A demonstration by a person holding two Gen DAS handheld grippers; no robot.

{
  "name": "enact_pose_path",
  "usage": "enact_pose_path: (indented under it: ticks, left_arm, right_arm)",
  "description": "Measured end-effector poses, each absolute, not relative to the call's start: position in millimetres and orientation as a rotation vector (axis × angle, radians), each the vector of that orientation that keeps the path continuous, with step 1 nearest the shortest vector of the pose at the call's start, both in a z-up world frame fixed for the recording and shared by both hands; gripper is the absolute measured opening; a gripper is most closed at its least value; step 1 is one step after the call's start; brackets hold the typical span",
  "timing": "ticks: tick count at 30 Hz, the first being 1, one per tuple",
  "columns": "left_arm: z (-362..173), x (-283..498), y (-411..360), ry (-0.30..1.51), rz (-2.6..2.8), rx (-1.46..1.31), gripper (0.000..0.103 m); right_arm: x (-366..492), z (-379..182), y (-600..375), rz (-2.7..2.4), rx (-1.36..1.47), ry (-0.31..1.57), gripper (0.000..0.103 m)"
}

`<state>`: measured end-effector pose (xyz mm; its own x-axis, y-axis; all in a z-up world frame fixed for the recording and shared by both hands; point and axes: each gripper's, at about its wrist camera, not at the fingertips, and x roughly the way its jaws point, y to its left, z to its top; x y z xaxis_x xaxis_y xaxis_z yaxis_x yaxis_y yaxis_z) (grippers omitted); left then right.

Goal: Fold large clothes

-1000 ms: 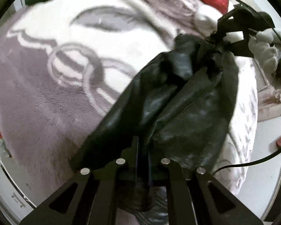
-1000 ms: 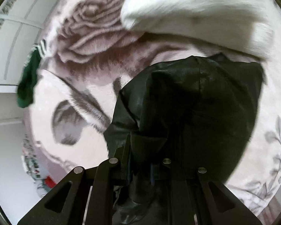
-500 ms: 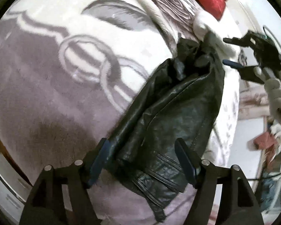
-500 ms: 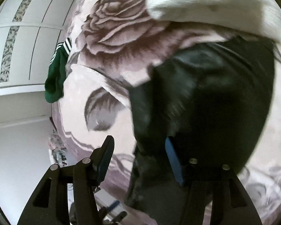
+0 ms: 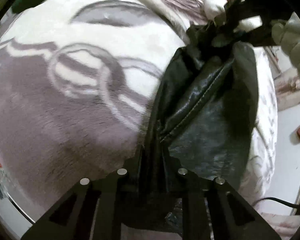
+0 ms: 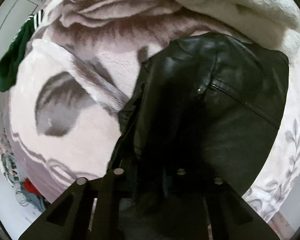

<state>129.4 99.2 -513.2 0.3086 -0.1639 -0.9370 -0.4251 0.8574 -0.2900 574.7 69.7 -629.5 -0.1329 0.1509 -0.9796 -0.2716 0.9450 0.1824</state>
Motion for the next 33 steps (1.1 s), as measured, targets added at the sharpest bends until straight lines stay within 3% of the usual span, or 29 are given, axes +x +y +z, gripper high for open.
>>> enact_pose_path:
  ticks: [6,7,10,13,15,18,25,26,27,29,33]
  left_arm:
    - [-543.8,120.1,129.5,1.305,0.212,-0.68,0.015]
    - [-546.3,119.7,134.6,1.305,0.198,-0.722,0.016]
    - [-536.0,114.4,143.1,1.308,0.164,-0.794,0.026]
    - [-514.6,108.7,144.1,1.325,0.201,-0.788,0.03]
    - [-499.9,112.7,143.6,1.329,0.204,-0.783,0.047]
    - [-482.5,148.1,135.3,1.28,0.151,-0.795,0.05]
    - [-504.9,276.9,104.2,1.278,0.027,-0.598,0.05]
    - [-508.5,285.8,100.0,1.267,0.014,-0.572,0.044]
    - [-509.5,291.4,97.8,1.243,0.003,-0.549,0.029]
    - [-502.4,293.6,97.8,1.216,-0.009,-0.528,0.019]
    - [-502.2,280.0,127.7,1.222,0.004,-0.627,0.017]
  right_arm:
    - [568.6,-642.8,92.5,0.501,-0.028,1.72,0.018]
    - [569.7,-645.7,91.9,0.539,-0.022,1.73,0.022]
    - [574.4,-633.3,66.8,0.668,0.134,1.753,0.042]
    - [576.1,-611.0,10.9,0.75,0.309,1.733,0.054]
    - [573.1,-603.0,-32.4,0.702,0.344,1.701,0.055]
    - [569.0,-612.4,-95.6,0.599,0.398,1.704,0.056]
    - [557.1,-660.4,-177.5,0.449,0.505,1.725,0.056]
    - [554.7,-666.0,-180.9,0.444,0.514,1.727,0.056]
    - [553.1,-670.8,-184.5,0.44,0.527,1.729,0.056]
    - [550.0,-678.1,-189.9,0.438,0.552,1.728,0.056]
    - [540.2,-692.8,-196.3,0.437,0.608,1.74,0.056]
